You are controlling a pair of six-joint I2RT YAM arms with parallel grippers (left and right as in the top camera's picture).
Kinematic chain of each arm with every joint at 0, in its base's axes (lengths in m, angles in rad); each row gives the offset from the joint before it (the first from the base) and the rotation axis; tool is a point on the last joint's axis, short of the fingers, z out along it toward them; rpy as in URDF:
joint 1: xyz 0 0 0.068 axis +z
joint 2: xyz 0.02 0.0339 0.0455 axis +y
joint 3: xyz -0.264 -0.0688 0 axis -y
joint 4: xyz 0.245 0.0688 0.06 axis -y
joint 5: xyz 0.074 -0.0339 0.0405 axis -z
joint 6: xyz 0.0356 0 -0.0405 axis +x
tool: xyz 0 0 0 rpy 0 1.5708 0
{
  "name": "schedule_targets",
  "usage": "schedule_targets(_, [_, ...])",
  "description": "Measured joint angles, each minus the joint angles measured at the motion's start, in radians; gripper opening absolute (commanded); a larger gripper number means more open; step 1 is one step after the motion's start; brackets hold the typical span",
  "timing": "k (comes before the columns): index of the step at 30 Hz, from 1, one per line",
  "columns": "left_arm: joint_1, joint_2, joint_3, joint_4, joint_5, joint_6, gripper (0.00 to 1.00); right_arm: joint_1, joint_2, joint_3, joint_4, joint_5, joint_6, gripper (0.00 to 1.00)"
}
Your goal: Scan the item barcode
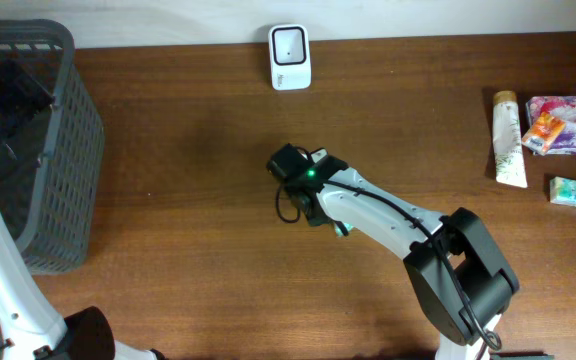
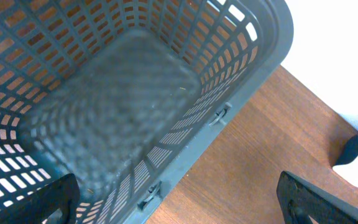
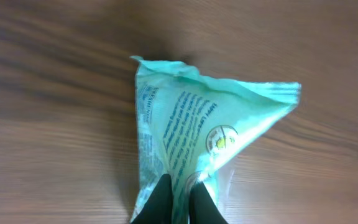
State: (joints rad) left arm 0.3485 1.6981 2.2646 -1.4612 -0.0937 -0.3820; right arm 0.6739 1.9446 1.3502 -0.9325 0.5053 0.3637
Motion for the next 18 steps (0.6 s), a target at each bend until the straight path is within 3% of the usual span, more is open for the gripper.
schedule_targets(3, [0.000,0.000,0.000,0.000,0.000,0.000,0.99,-0.003,0.000,0.000,-0.032,0.146,0.013,0.04])
schedule_targets(7, [0.000,0.000,0.000,0.000,0.000,0.000,0.99,-0.031,0.002,-0.045,0.011,0.188,0.024,0.06])
schedule_targets(11, [0.000,0.000,0.000,0.000,0.000,0.000,0.99,-0.066,0.005,-0.045,0.010,0.129,0.029,0.27])
schedule_targets(12, [0.000,0.000,0.000,0.001,0.000,0.000,0.99,-0.070,0.005,-0.014,-0.007,0.077,0.026,0.43])
schedule_targets(14, [0.000,0.000,0.000,0.000,0.000,0.000,0.99,-0.070,0.005,0.033,-0.002,0.002,0.022,0.56])
schedule_targets(18, [0.000,0.000,0.000,0.000,0.000,0.000,0.99,-0.070,0.011,0.048,0.014,-0.102,0.026,0.57])
